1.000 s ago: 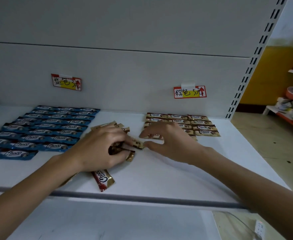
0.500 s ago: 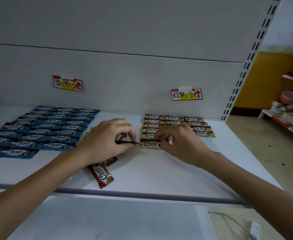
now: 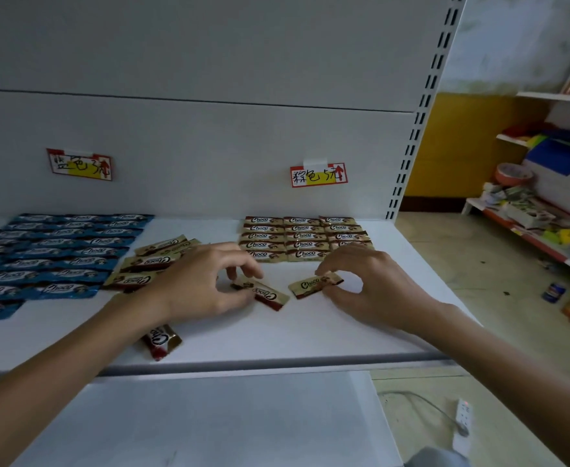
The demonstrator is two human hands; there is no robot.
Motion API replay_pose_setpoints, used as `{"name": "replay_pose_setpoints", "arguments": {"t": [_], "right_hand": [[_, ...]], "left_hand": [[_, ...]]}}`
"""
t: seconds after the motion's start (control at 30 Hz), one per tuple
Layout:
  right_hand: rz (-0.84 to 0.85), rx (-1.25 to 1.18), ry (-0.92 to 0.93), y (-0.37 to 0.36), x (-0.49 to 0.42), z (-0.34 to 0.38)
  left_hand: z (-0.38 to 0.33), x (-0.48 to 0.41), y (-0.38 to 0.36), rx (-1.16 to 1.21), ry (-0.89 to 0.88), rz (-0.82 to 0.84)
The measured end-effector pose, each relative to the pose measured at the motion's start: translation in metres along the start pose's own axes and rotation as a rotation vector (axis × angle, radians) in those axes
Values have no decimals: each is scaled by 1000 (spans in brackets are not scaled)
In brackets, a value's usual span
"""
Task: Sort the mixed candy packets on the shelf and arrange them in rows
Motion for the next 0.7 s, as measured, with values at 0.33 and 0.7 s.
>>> {"name": "replay_pose_setpoints", "arguments": {"t": [0.33, 0.7], "right_hand": [[19, -3, -93, 3, -5, -12], [34, -62, -74, 1, 1, -21]], "left_hand": [[5, -6, -6, -36, 25, 70], [-6, -9, -8, -133, 21, 19]]}}
Point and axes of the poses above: each hand's wrist, its own x-axis away from the middle knuckle, its own y-axis out of the back of the hand, z = x × y, the point moved 6 cm from there along -x, towards the middle knuckle, and after that the axes turned 5 degrees about -x, right-handed, at the moved point
